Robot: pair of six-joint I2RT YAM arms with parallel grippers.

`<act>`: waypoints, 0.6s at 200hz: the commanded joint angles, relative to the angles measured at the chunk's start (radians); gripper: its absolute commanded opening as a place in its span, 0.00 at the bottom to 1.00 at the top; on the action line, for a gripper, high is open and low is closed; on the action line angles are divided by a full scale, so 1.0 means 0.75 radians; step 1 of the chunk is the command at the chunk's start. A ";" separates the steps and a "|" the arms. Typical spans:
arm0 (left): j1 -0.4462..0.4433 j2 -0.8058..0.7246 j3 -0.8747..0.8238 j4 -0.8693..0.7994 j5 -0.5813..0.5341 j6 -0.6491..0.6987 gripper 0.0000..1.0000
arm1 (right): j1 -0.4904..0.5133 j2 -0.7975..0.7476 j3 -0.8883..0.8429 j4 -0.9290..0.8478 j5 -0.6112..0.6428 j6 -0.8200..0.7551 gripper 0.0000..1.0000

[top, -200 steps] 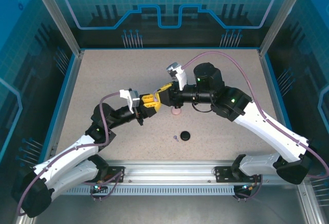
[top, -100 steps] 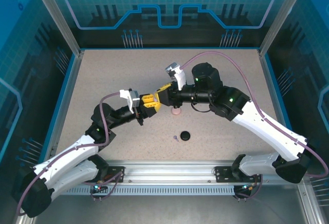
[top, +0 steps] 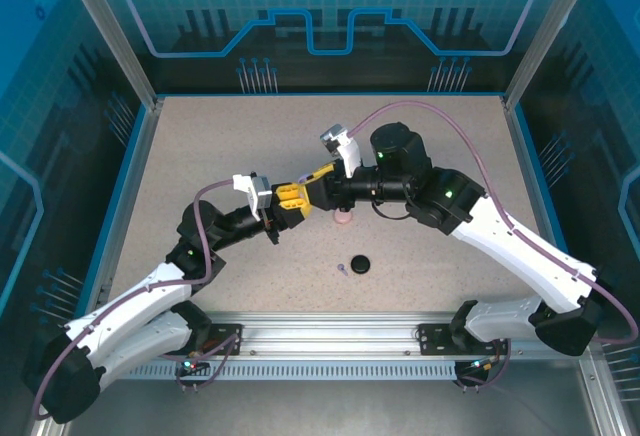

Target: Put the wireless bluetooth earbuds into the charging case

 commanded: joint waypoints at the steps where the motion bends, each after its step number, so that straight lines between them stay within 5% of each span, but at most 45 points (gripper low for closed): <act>1: -0.011 -0.014 0.014 0.035 0.007 -0.006 0.13 | 0.014 -0.036 0.064 -0.051 0.051 -0.043 0.39; 120: -0.011 -0.102 -0.007 -0.013 -0.066 0.025 0.13 | -0.083 -0.298 -0.157 -0.384 0.384 0.006 0.67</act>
